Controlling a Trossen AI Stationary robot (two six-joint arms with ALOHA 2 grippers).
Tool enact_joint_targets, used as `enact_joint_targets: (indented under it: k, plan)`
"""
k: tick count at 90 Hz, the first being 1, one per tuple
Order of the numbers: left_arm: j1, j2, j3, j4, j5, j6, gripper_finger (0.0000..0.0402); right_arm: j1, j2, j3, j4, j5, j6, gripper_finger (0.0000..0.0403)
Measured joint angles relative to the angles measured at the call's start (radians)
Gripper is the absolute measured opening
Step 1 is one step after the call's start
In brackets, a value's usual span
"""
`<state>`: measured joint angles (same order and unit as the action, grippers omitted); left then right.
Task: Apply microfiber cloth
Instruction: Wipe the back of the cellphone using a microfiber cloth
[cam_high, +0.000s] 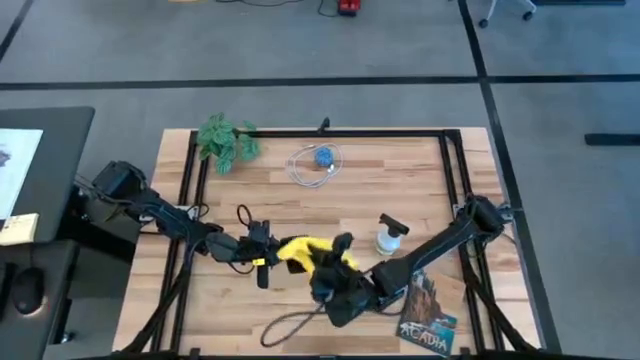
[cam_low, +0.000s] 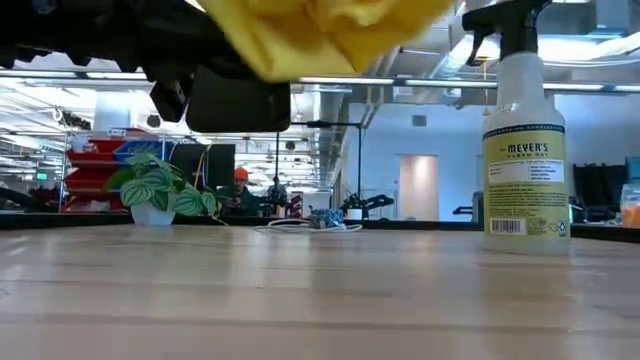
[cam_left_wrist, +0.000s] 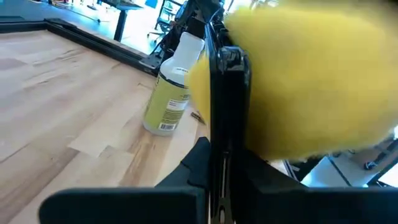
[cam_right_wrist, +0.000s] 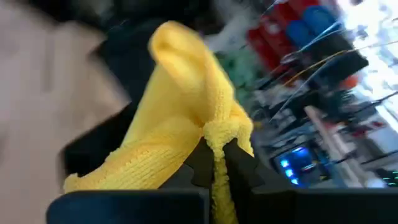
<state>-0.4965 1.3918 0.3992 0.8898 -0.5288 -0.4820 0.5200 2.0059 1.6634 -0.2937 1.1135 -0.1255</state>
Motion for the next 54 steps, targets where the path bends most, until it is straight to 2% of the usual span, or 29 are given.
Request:
enact_joint_targets:
  k: [6, 9, 22, 27, 32, 46, 54]
  plan:
    - [-0.001, 0.0, 0.0, -0.001, 0.001, 0.0, 0.0011, -0.021, -0.001, 0.0, 0.046, -0.102, -0.054, 0.0]
    - [-0.001, 0.0, 0.0, -0.003, 0.001, 0.0, 0.0011, -0.029, 0.0, 0.0, 0.051, -0.113, -0.063, 0.0]
    - [0.001, 0.0, 0.0, -0.003, -0.015, 0.001, 0.0011, -0.038, 0.01, 0.0, 0.033, 0.074, -0.067, 0.0]
    - [0.001, 0.0, 0.0, -0.004, -0.014, 0.0, 0.0011, -0.038, 0.01, 0.0, 0.019, 0.08, -0.066, 0.0]
    - [0.0, 0.001, 0.0, -0.01, -0.007, 0.001, 0.0011, -0.038, 0.01, 0.0, 0.008, 0.031, -0.068, 0.0]
    - [-0.001, 0.002, -0.001, -0.003, 0.004, 0.006, 0.0011, -0.04, 0.01, 0.0, -0.029, -0.212, -0.034, 0.0]
    - [-0.001, 0.002, -0.001, -0.005, 0.0, 0.011, 0.0011, -0.043, 0.011, 0.0, -0.09, -0.204, 0.025, 0.0]
